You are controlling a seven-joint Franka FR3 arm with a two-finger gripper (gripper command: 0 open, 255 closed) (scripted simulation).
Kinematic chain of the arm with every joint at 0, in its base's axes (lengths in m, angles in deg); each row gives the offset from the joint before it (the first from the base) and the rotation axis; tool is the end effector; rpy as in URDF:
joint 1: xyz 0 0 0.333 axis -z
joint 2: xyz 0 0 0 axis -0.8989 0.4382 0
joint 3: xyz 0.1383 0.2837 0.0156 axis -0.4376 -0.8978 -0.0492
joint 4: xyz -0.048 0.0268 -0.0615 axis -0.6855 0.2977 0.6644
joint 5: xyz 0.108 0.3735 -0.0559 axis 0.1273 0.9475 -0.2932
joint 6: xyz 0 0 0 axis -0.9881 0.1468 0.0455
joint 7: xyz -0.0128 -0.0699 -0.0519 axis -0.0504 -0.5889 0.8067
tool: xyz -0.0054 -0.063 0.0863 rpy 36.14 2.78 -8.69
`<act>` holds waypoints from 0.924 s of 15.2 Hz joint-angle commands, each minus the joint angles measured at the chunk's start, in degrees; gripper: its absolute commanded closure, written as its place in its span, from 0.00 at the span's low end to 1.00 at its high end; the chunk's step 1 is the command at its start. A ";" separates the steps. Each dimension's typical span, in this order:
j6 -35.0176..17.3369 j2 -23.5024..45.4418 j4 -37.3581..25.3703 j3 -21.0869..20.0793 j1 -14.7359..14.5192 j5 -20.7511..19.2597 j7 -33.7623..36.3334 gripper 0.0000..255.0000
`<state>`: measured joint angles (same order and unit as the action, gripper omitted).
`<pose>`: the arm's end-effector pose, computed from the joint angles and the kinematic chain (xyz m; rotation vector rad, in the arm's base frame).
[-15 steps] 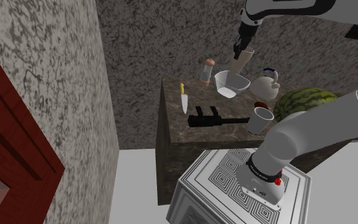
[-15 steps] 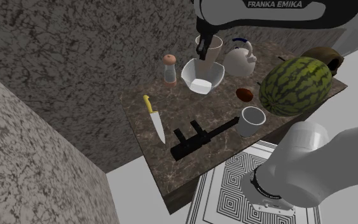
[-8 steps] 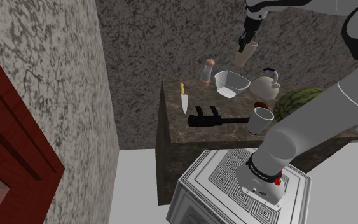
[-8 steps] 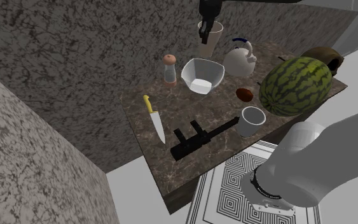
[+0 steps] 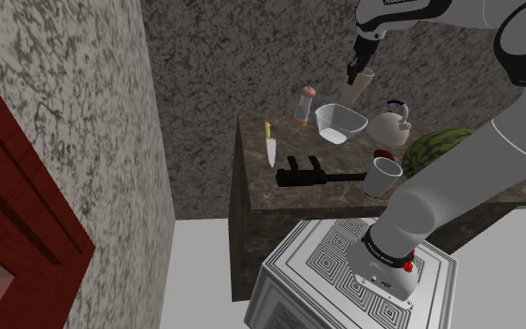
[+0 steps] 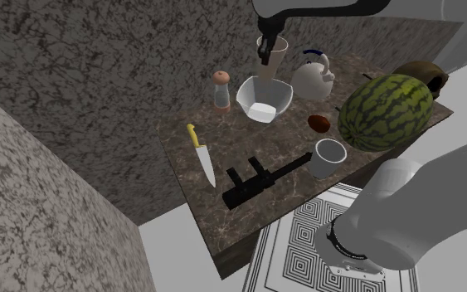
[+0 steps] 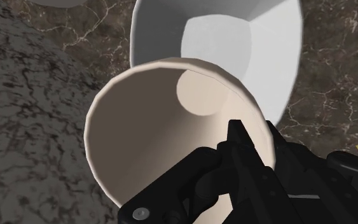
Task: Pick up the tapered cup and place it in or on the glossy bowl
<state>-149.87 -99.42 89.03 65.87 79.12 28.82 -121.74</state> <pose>0.3810 -0.3479 0.5478 2.9563 -0.0792 0.0767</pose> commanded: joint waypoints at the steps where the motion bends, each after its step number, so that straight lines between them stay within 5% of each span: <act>1: -1.51 0.29 1.17 0.19 0.07 0.00 0.02 1.00; 14: -10.32 2.04 8.34 0.98 0.36 -0.22 0.72 1.00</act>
<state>-159.97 -97.46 97.27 66.85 79.49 28.59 -121.07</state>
